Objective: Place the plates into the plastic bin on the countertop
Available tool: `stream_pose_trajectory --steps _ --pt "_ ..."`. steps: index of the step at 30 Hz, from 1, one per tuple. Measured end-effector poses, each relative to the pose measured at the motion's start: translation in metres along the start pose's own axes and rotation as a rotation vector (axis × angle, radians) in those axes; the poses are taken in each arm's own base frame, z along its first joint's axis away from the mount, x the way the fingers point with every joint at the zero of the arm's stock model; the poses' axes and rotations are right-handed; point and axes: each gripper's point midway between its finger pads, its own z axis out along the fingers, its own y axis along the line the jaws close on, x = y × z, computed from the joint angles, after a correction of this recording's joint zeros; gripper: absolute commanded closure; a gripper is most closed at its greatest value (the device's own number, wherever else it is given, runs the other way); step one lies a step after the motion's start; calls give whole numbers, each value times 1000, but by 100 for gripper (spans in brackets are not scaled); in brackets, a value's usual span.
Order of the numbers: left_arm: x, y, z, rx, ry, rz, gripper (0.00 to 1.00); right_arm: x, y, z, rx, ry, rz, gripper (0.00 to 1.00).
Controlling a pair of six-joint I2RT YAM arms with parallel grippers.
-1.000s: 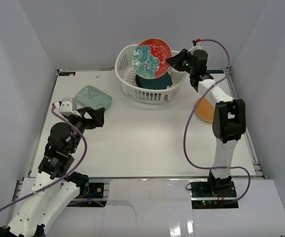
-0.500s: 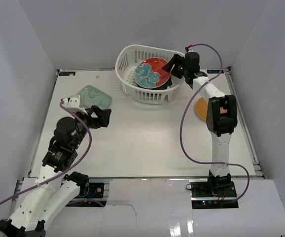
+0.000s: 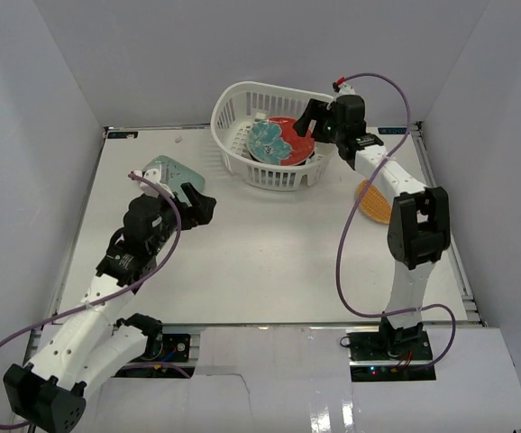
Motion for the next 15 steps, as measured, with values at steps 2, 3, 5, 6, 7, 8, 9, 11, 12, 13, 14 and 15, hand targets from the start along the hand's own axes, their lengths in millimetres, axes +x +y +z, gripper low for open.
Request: stream_pose_trajectory --steps 2,3,5,6,7,8,9,11,12,13,14,15 --pt "6 4 10 -30 20 -38 2 -15 13 -22 -24 -44 -23 14" --pt "10 6 16 -44 30 -56 2 -22 20 -33 -34 -67 -32 14" --pt "19 12 28 -75 54 -90 2 -38 33 -52 -61 -117 -48 14" --pt "23 14 33 -91 63 -102 2 -44 37 -61 -73 -141 -55 14" --pt "27 18 39 -110 72 -116 2 -47 41 -69 -84 -158 -60 14" --pt "31 22 44 -128 79 -123 2 -47 44 -74 -95 -167 -63 18" --pt "34 27 50 -153 82 -127 3 -44 45 -80 -106 -171 -65 22" --pt "40 40 61 -204 93 -132 7 -25 47 -90 -131 -151 -60 45" --pt "41 49 67 -234 95 -139 8 -11 46 -97 -140 -135 -54 56" --pt "41 58 73 -264 95 -146 9 4 45 -104 -147 -114 -49 75" --pt "40 71 80 -298 96 -163 11 21 46 -113 -154 -86 -46 81" --pt "39 84 85 -326 95 -186 12 38 50 -121 -172 -67 -39 83"
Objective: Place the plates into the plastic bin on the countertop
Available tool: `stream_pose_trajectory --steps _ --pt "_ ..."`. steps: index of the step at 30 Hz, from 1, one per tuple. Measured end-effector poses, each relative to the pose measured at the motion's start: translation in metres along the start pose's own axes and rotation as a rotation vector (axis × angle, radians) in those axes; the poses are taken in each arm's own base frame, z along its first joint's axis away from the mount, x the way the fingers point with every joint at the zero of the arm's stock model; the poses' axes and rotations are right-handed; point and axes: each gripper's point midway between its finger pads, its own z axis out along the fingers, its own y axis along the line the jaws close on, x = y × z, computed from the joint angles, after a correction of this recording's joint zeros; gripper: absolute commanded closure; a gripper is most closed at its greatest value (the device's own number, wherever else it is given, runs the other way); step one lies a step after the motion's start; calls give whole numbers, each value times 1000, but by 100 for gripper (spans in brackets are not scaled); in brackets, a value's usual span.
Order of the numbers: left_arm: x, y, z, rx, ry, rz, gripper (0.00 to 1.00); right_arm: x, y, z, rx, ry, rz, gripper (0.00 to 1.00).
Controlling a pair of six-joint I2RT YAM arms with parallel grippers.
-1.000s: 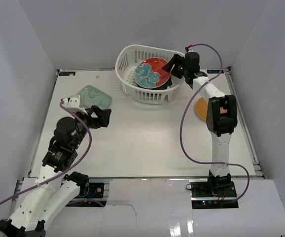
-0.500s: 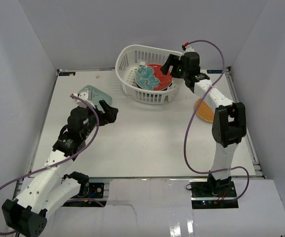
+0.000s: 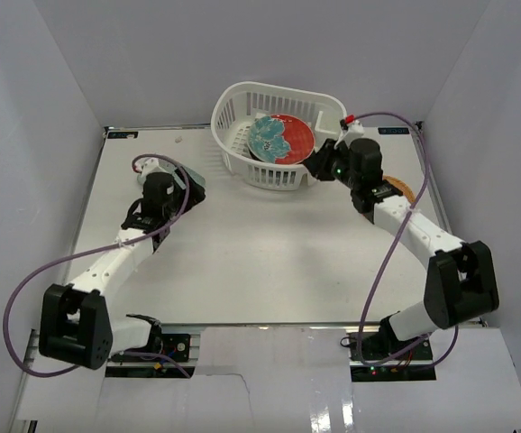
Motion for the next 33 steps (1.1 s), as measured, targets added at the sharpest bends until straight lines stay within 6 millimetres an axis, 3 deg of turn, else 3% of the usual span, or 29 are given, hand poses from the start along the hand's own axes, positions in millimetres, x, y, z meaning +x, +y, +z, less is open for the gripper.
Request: stream_pose_trajectory --steps 3,7,12,15,17,19,20,24,27,28,30,31,33 --pt "-17 46 29 -96 -8 -114 18 45 34 -26 -78 57 -11 80" --pt "-21 109 63 -214 6 -244 26 92 86 -56 -228 123 -48 53" --pt "-1 148 104 -287 96 -306 33 117 94 -76 -280 152 -60 48" --pt "-5 151 127 -277 101 -316 44 126 95 -79 -287 169 -62 48" --pt "-11 152 142 -267 95 -318 57 131 95 -80 -290 179 -64 47" --pt "-13 152 152 -259 94 -323 78 134 95 -81 -292 187 -65 47" --pt "-14 154 155 -260 93 -331 99 134 95 -81 -294 187 -69 47" --pt "-30 147 164 -213 61 -356 100 135 95 -81 -294 186 -82 40" --pt "-28 148 161 -214 62 -358 100 140 92 -78 -287 201 -87 25" --pt "-27 148 158 -214 63 -358 100 145 90 -76 -282 214 -87 13" --pt "-24 147 145 -217 74 -348 100 153 88 -73 -275 239 -87 2" --pt "-20 146 134 -220 82 -344 100 158 88 -71 -273 254 -88 8" --pt "-7 142 107 -216 114 -352 100 162 93 -68 -282 273 -97 10"
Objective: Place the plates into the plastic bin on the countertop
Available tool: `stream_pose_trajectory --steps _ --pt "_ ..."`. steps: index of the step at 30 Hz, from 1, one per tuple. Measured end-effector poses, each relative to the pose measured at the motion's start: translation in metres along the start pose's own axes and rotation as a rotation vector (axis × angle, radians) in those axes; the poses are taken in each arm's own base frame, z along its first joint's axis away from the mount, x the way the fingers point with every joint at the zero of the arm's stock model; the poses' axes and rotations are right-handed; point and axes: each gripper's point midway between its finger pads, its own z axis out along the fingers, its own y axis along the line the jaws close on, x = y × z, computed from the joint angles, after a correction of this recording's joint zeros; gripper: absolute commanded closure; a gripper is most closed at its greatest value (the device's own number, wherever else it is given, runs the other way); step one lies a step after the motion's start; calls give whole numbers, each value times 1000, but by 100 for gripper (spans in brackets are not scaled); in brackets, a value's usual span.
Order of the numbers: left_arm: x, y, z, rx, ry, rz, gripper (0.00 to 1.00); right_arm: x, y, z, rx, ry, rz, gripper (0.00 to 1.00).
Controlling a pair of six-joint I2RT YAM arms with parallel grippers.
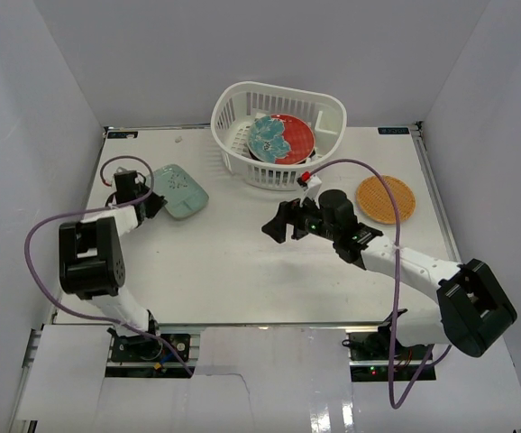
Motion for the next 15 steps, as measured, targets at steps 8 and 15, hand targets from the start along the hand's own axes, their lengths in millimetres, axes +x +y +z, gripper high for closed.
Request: stream_pose_trajectory --steps 8,15 --pt "51 -11 -99 168 61 22 100 -20 15 24 -26 16 -25 10" --pt "79 -44 -147 341 99 145 100 -23 16 49 -40 50 -2 10"
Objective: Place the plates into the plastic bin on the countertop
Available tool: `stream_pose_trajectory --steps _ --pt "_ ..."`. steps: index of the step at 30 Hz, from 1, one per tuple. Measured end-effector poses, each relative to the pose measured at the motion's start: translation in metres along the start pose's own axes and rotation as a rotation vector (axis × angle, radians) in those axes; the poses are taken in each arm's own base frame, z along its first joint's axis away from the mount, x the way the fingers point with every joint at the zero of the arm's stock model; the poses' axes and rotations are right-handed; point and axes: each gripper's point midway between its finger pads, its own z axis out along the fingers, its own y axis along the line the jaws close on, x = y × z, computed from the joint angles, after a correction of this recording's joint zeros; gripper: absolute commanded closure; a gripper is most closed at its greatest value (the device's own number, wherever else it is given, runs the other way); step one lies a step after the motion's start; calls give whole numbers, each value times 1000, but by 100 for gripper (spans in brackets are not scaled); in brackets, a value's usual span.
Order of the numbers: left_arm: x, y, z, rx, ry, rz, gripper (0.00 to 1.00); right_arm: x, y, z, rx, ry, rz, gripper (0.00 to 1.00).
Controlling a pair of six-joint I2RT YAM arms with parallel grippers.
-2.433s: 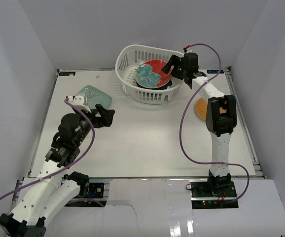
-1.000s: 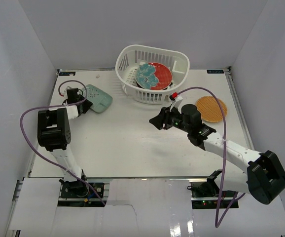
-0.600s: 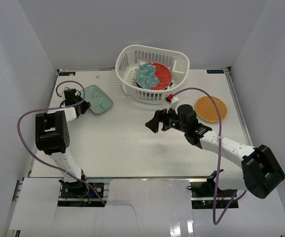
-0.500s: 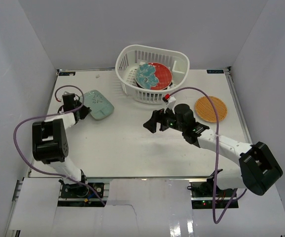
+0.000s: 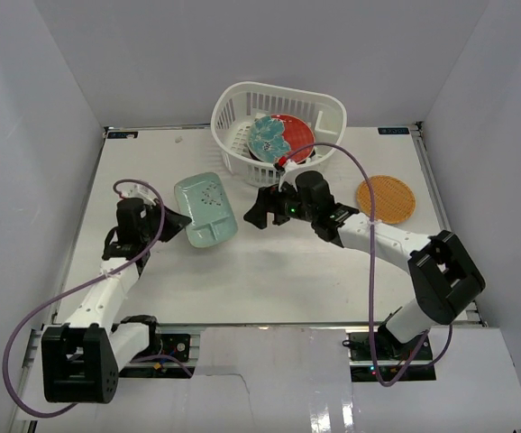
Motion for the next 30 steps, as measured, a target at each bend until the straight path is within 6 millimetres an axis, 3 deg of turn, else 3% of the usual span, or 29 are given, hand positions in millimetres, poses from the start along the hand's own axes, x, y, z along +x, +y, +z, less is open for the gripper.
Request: stream_pose_trajectory --steps 5,9,10,11,12,13,14,15,16,18,20,24,26,30 --pt "37 -35 -11 121 111 114 100 10 3 15 -24 45 35 10" --pt "51 -48 -20 182 155 164 100 20 2 25 -38 80 76 7" --pt "51 -50 -22 193 156 170 100 24 1 27 -39 90 85 15" --pt "51 -53 -24 206 154 179 100 27 1 29 -44 101 102 34" --pt "50 -54 -26 215 147 192 93 28 4 31 -59 108 119 73" --pt "49 -54 -27 214 145 200 83 27 6 32 -73 106 121 86" --pt "50 -54 -27 214 144 208 74 24 15 33 -102 103 134 92" --pt "51 -53 -28 210 148 220 54 23 18 33 -97 100 153 92" --pt "53 -55 -30 218 156 221 45 18 19 34 -100 87 157 92" --pt "58 -68 -34 265 166 248 27 13 16 34 -93 73 143 92" --pt "60 -81 -39 301 168 277 20 6 11 31 -81 73 159 92" --pt "66 -105 -50 372 167 338 3 -33 -4 24 -41 29 147 92" --pt "67 -116 -59 406 166 369 2 -61 -25 18 18 -17 144 92" --pt "62 -140 -78 460 143 471 2 -150 -89 1 151 -185 153 92"
